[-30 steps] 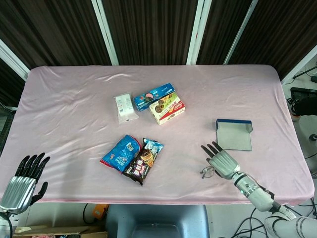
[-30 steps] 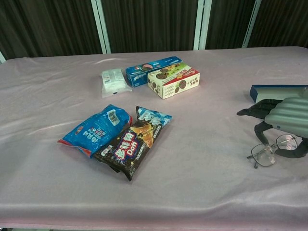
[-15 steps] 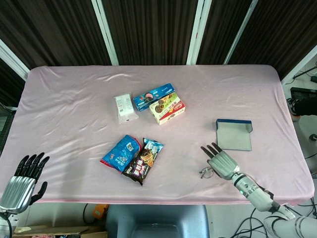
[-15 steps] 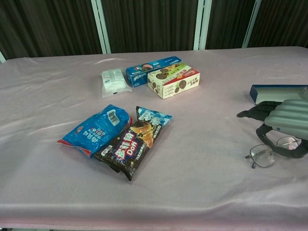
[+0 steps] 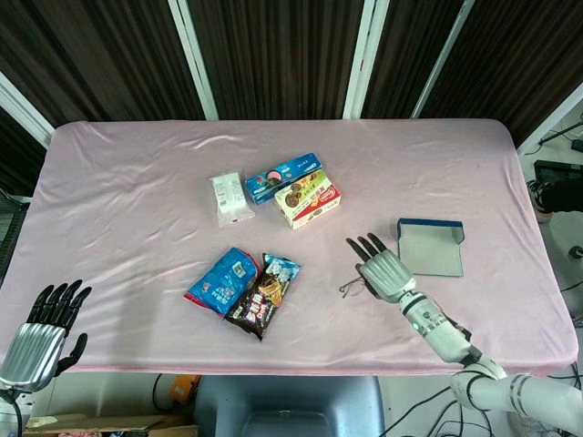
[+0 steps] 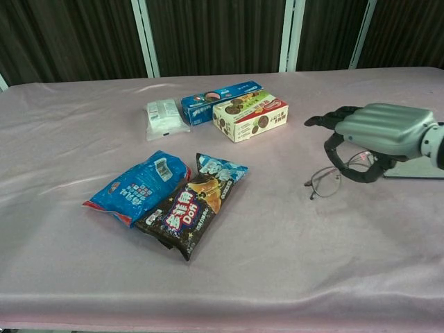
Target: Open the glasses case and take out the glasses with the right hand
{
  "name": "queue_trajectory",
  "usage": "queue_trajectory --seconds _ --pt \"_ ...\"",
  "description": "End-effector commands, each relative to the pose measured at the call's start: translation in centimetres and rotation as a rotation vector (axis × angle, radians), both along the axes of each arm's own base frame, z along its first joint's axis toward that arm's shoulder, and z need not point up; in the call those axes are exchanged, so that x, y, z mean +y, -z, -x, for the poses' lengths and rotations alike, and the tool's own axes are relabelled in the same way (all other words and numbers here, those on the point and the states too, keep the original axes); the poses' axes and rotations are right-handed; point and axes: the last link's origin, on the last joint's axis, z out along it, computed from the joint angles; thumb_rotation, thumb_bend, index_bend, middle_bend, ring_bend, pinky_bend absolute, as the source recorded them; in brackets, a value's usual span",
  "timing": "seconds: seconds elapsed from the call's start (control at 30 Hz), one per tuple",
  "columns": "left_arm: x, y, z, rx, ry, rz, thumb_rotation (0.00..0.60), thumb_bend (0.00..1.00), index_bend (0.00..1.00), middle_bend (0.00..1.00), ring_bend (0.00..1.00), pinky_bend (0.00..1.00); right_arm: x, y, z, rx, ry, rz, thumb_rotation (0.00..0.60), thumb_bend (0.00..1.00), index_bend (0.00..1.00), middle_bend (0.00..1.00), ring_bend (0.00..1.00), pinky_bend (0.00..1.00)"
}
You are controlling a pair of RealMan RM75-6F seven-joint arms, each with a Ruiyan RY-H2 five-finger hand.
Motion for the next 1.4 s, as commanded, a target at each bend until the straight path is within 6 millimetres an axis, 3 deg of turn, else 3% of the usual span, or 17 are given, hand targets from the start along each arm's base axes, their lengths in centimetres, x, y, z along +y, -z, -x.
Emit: queue_trajectory --seconds 0.03,0.13,0.2,0.3,0.37,0.5,0.6,0.7,0.83,0.9,1.0,1.13,1.23,1.3,1.4 --pt "0.0 0.0 0.0 0.000 0.000 0.001 0.600 0.43 0.00 0.00 0.00 0.00 -2.3 2.2 -3.7 -0.026 0.002 0.020 0.600 0.65 0.76 0.04 0.00 0.00" --pt "0.1 0.0 0.1 -0.001 0.000 0.003 0.600 0.43 0.00 0.00 0.00 0.00 -2.7 2.9 -4.5 -0.024 0.010 0.027 0.600 0.65 0.76 0.04 0.00 0.00" --pt "0.1 -0.2 0.2 -0.003 -0.004 0.001 0.600 0.43 0.00 0.00 0.00 0.00 -3.4 5.0 -6.2 -0.013 0.018 0.026 0.600 0.65 0.75 0.04 0.00 0.00" --pt "0.1 -0.3 0.2 -0.006 -0.005 0.000 0.600 0.43 0.00 0.00 0.00 0.00 -3.5 6.7 -7.1 -0.006 0.040 0.028 0.600 0.65 0.71 0.04 0.00 0.00" --pt "0.1 -0.3 0.2 -0.008 -0.006 0.001 0.600 0.43 0.00 0.00 0.00 0.00 -3.4 7.6 -7.4 0.006 0.049 0.029 0.600 0.65 0.65 0.04 0.00 0.00" --pt "0.1 -0.3 0.2 -0.008 -0.004 0.003 0.600 0.43 0.00 0.00 0.00 0.00 -3.3 8.4 -7.6 0.037 0.065 0.046 0.600 0.63 0.38 0.02 0.00 0.00" --pt "0.0 -0.3 0.2 -0.009 -0.002 0.003 0.600 0.43 0.00 0.00 0.00 0.00 -3.3 8.1 -7.8 0.029 0.080 0.069 0.600 0.49 0.23 0.00 0.00 0.00" --pt "0.0 -0.4 0.2 -0.010 -0.001 0.001 0.600 0.43 0.00 0.00 0.00 0.00 -3.1 6.9 -7.9 0.001 0.088 0.085 0.600 0.43 0.19 0.00 0.00 0.00" --pt "-0.1 -0.5 0.2 -0.012 0.000 -0.004 0.600 0.43 0.00 0.00 0.00 0.00 -1.4 3.1 -7.2 -0.054 0.052 0.127 0.600 0.43 0.17 0.00 0.00 0.00" --pt "-0.2 -0.6 0.2 -0.014 -0.001 -0.006 0.600 0.43 0.00 0.00 0.00 0.00 0.1 0.7 -6.2 -0.081 0.037 0.159 0.600 0.42 0.16 0.00 0.00 0.00" --pt "-0.3 -0.7 0.2 -0.016 0.001 -0.011 0.600 0.43 0.00 0.00 0.00 0.00 4.0 -3.9 -2.9 -0.088 0.054 0.226 0.600 0.41 0.13 0.00 0.00 0.00" --pt "-0.3 -0.6 0.1 -0.011 0.004 -0.016 0.600 0.43 0.00 0.00 0.00 0.00 11.7 -9.9 4.4 -0.043 0.159 0.343 0.600 0.40 0.12 0.00 0.00 0.00" --pt "-0.4 -0.4 0.1 -0.005 0.002 -0.010 0.600 0.43 0.00 0.00 0.00 0.00 16.3 -12.7 9.0 -0.087 0.236 0.438 0.600 0.40 0.12 0.00 0.00 0.00" --pt "-0.5 -0.3 -0.1 -0.007 0.013 -0.012 0.600 0.43 0.00 0.00 0.00 0.00 17.9 -13.8 11.4 -0.152 0.285 0.486 0.600 0.40 0.13 0.00 0.00 0.00" --pt "-1.0 -0.1 -0.5 -0.009 0.045 -0.015 0.600 0.43 0.00 0.00 0.00 0.00 17.8 -14.8 12.9 -0.173 0.321 0.492 0.600 0.40 0.12 0.00 0.00 0.00"
